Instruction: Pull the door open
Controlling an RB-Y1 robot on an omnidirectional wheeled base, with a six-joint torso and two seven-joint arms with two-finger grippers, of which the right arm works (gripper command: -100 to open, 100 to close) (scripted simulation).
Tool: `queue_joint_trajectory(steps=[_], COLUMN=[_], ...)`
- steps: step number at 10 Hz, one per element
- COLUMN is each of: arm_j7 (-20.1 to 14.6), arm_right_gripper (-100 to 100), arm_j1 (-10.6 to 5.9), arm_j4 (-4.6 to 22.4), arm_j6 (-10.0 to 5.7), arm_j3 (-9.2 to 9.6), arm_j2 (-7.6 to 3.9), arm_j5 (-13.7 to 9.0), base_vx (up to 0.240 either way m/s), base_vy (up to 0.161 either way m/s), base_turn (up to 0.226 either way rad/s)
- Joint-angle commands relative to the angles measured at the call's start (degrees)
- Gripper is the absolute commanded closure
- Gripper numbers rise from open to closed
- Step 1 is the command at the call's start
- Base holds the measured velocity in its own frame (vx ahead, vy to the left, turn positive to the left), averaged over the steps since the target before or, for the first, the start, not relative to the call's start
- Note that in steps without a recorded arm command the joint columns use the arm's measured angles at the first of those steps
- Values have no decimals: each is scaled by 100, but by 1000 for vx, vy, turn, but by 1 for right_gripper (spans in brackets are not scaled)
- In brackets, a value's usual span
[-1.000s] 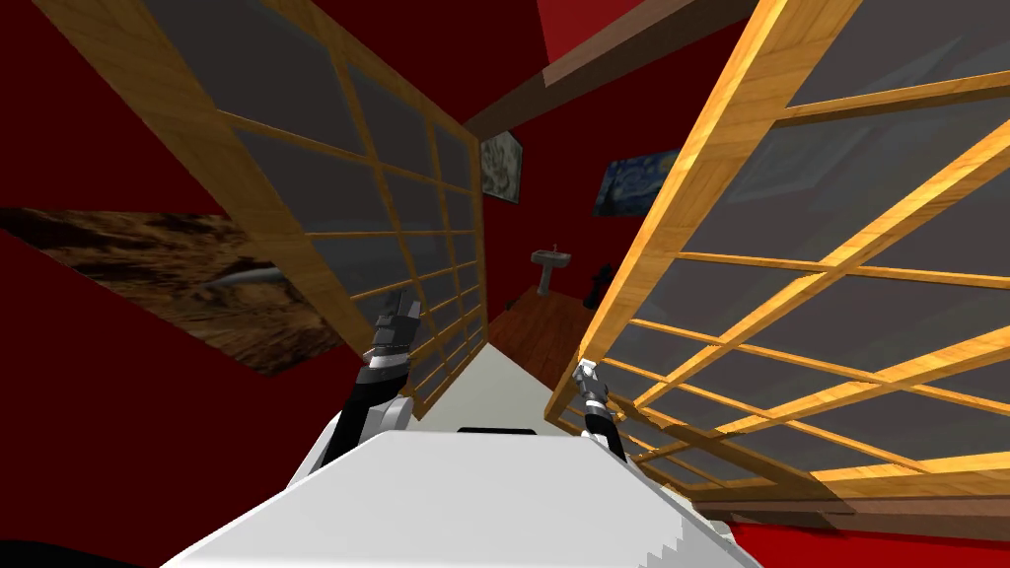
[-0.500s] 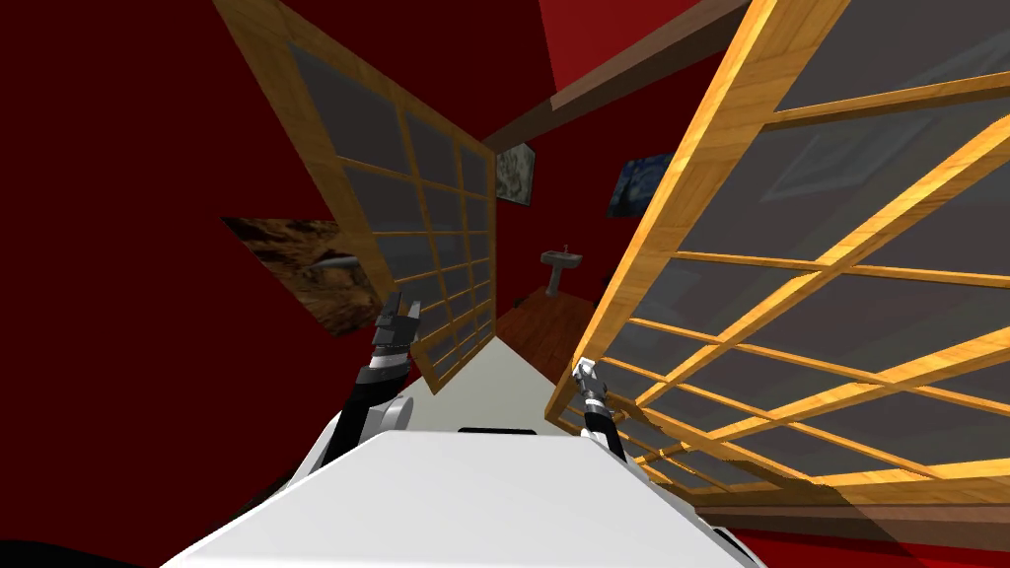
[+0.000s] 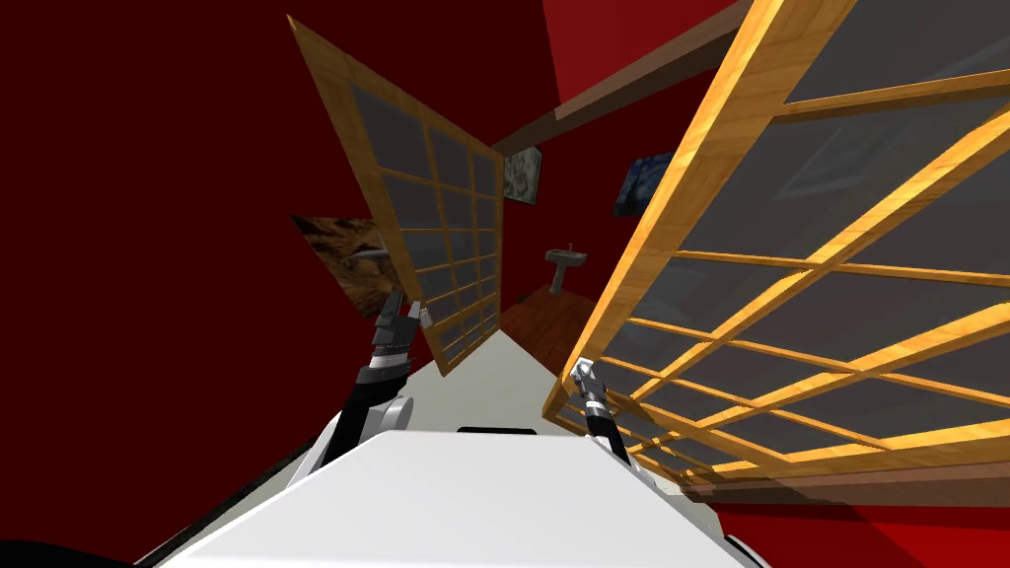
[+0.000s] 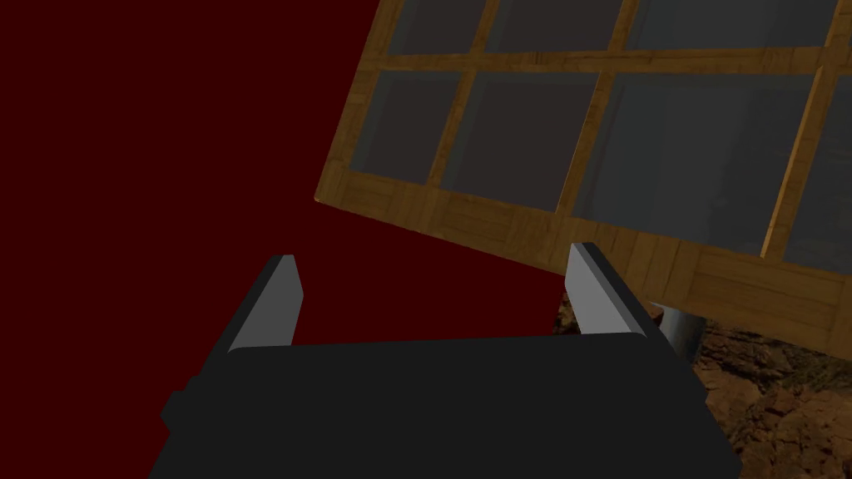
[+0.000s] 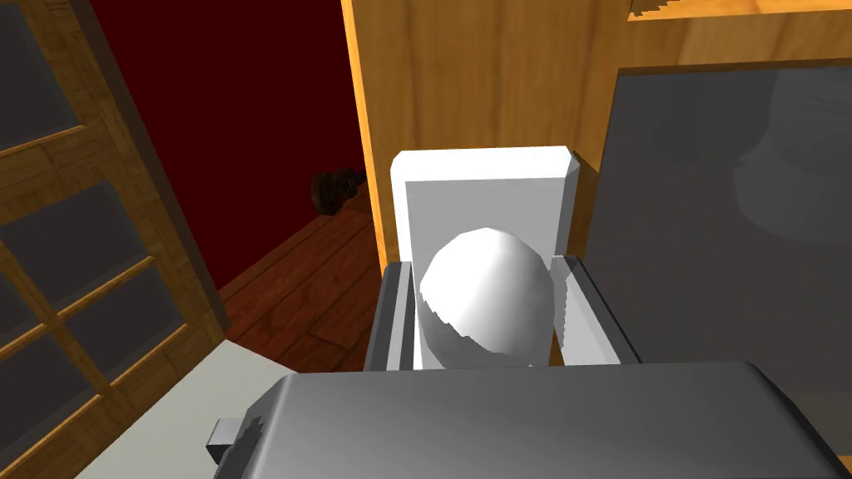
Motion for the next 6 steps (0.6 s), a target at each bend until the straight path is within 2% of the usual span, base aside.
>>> queue_joint_trajectory(steps=[1,2,3,6], arm_j7=[-159,-222,-169,-432], arm_right_gripper=[100,100,100,100], arm_j1=[47,75,38,185], arm_j4=[-5,-28,4,-61], arm_j6=[-67,-87,-70,-222], arm_j3=[153,221,170,464], arm_j2=[-82,-123,-99,-278], arm_j5=[75,109,86,214], base_vx=[-265,-268,-123,-209], base_vy=[-1,-2,3,-28], base_turn=[93,74,16,101])
